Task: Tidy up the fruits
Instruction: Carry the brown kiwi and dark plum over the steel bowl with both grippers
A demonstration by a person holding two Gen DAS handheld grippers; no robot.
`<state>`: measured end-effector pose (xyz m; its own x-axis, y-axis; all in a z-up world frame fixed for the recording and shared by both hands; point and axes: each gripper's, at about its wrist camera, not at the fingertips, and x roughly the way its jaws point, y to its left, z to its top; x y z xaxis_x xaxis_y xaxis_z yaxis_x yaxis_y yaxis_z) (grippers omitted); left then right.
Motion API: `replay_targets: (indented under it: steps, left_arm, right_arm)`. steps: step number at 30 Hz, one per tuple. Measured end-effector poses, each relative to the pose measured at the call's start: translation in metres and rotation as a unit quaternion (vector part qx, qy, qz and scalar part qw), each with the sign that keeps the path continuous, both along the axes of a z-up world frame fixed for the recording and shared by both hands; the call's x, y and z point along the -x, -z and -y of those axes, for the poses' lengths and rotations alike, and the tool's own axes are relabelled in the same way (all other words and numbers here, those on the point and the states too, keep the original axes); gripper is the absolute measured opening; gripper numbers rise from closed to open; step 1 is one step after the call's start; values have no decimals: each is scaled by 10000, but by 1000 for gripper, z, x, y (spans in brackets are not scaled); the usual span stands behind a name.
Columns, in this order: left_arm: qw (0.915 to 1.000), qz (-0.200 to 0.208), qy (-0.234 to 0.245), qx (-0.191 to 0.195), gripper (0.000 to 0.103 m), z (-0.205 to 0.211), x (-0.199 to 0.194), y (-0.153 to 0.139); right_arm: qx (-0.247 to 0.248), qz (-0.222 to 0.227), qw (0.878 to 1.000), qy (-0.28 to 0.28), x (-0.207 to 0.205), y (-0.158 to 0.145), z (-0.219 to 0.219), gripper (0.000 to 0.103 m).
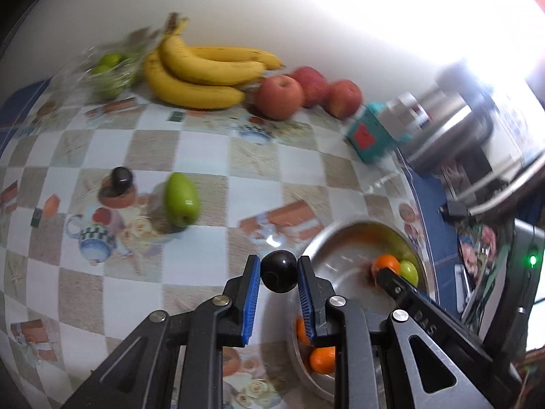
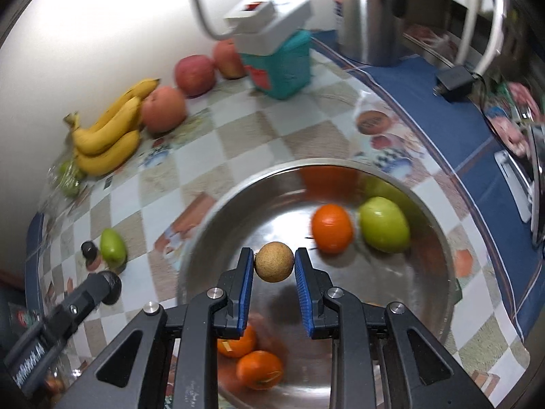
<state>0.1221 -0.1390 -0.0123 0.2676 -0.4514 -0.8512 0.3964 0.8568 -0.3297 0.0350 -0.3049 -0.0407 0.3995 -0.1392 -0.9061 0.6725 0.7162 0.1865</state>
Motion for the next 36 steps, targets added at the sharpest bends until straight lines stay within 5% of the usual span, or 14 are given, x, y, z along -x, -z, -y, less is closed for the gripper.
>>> replay_targets:
  steps: [12,36]
  left_arm:
    - [9972,350,648,-137,24,44,30,4]
    - [9977,-96,647,-179,24,48,28,37]
  right_arm:
    - [-65,-1,9997,250,13,-1,16,26]
    - [-330,-427,9981,286,11,22,18,26]
